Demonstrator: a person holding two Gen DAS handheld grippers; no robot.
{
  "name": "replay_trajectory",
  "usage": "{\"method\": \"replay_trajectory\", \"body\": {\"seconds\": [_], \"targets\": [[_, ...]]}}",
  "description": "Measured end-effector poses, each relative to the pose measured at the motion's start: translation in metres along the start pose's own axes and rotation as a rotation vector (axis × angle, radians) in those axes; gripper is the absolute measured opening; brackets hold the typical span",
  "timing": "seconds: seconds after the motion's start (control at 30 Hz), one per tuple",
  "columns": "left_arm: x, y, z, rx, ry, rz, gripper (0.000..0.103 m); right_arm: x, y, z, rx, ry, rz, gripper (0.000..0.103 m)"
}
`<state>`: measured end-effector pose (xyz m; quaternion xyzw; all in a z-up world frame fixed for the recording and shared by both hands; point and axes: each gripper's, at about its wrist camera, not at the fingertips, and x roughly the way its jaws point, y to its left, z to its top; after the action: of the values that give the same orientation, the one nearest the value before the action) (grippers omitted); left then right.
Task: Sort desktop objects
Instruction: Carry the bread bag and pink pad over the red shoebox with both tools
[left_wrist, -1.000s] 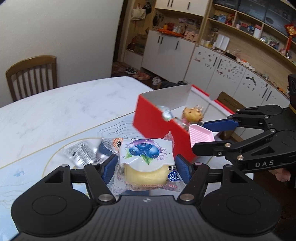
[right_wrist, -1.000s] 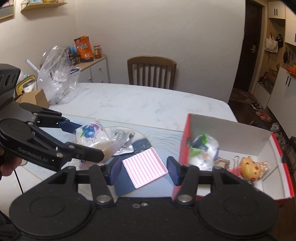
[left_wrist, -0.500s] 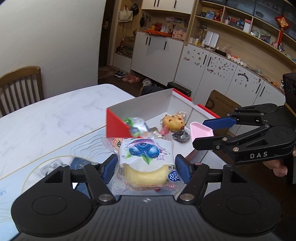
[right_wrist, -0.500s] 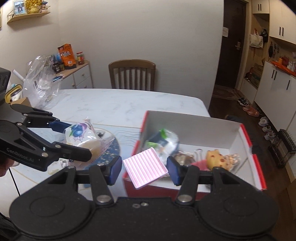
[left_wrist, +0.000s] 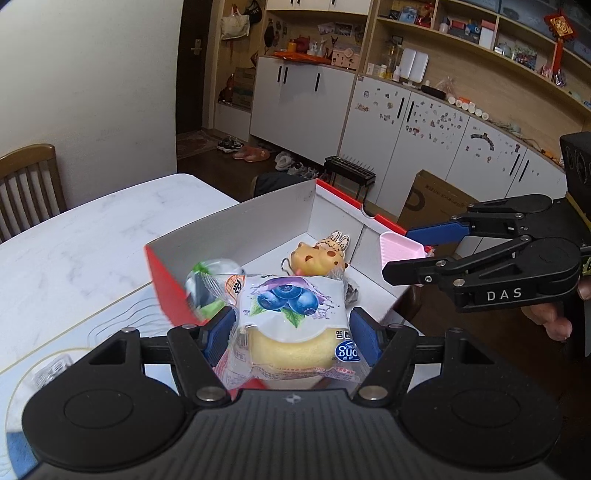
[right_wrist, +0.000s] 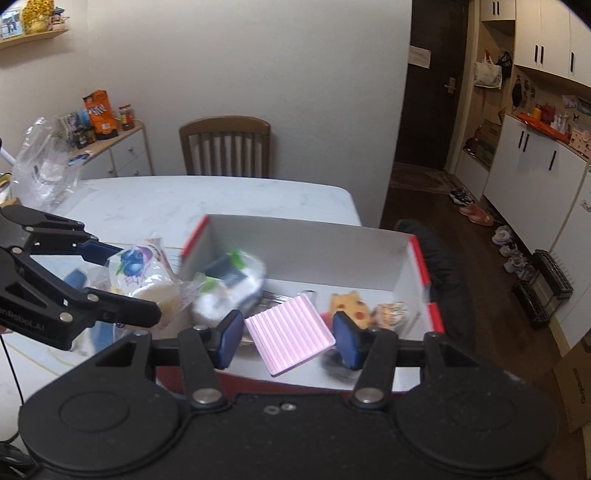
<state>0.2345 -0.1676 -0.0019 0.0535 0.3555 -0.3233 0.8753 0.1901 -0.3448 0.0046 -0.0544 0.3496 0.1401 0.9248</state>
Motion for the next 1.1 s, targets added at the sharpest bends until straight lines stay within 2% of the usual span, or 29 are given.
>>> {"method": "replay_trajectory", "body": {"seconds": [0.43, 0.83, 1.1], "targets": [[0.068, -0.015, 0.029, 0.049, 0.052, 0.040, 0.068, 0.039, -0.048, -0.001, 0.022, 0.055, -0.020, 0.053], [0.115, -0.008, 0.044, 0.090, 0.114, 0.089, 0.068, 0.072, -0.066, -0.001, 0.016, 0.121, 0.003, 0.053], [0.136, 0.002, 0.043, 0.094, 0.153, 0.100, 0.068, 0.096, -0.062, 0.000, -0.028, 0.158, 0.027, 0.053]]}}
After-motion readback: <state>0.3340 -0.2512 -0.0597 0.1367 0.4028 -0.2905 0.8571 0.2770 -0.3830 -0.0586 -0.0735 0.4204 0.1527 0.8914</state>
